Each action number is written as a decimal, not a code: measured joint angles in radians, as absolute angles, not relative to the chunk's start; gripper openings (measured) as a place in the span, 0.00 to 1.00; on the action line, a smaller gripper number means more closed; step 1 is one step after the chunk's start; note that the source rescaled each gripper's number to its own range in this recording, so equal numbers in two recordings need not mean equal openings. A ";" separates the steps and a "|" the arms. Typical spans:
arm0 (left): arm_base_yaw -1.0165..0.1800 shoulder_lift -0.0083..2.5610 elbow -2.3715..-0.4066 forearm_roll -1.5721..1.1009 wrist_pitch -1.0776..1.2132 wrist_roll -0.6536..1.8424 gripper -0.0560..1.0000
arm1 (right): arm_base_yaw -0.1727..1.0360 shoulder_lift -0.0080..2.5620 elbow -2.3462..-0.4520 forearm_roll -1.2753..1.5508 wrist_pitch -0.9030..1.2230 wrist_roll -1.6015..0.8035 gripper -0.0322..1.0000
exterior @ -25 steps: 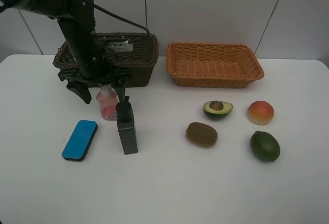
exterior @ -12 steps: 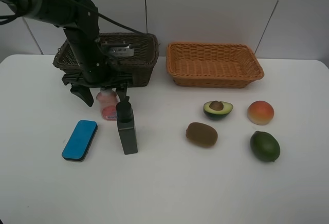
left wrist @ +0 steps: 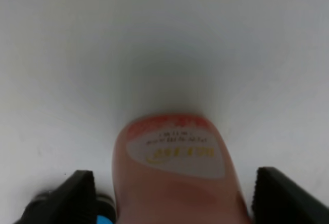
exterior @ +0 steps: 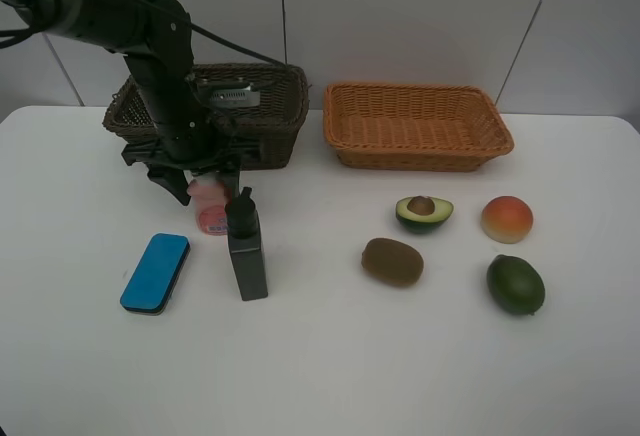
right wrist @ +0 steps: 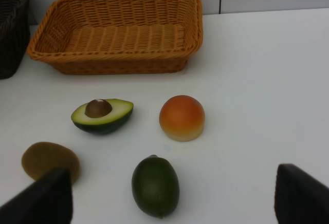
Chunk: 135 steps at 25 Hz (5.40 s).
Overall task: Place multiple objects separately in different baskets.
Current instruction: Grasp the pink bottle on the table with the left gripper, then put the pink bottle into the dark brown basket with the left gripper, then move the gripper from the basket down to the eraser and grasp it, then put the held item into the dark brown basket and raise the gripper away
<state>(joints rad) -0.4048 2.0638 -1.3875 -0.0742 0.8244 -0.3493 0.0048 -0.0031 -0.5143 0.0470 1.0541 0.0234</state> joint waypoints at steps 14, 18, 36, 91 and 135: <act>-0.405 2.032 -1.606 -0.096 0.972 -0.340 0.59 | 0.005 -0.003 -0.514 0.047 1.054 0.023 1.00; -0.360 2.029 -1.827 -0.104 1.047 -0.339 0.59 | 0.005 -0.003 -0.514 0.047 1.054 0.023 1.00; -0.159 2.210 -1.981 -0.101 1.026 -0.231 0.85 | 0.005 -0.003 -0.514 0.047 1.054 0.023 1.00; -0.321 1.793 -0.801 -0.119 0.473 -0.282 0.88 | 0.005 -0.003 -0.514 0.047 1.054 0.023 1.00; -0.288 2.048 -1.766 -0.070 0.785 -0.299 0.57 | 0.005 -0.003 -0.514 0.047 1.054 0.023 1.00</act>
<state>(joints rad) -0.2879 2.0484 -1.7658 -0.0702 0.7852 -0.2988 0.0048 -0.0031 -0.5143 0.0470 1.0541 0.0234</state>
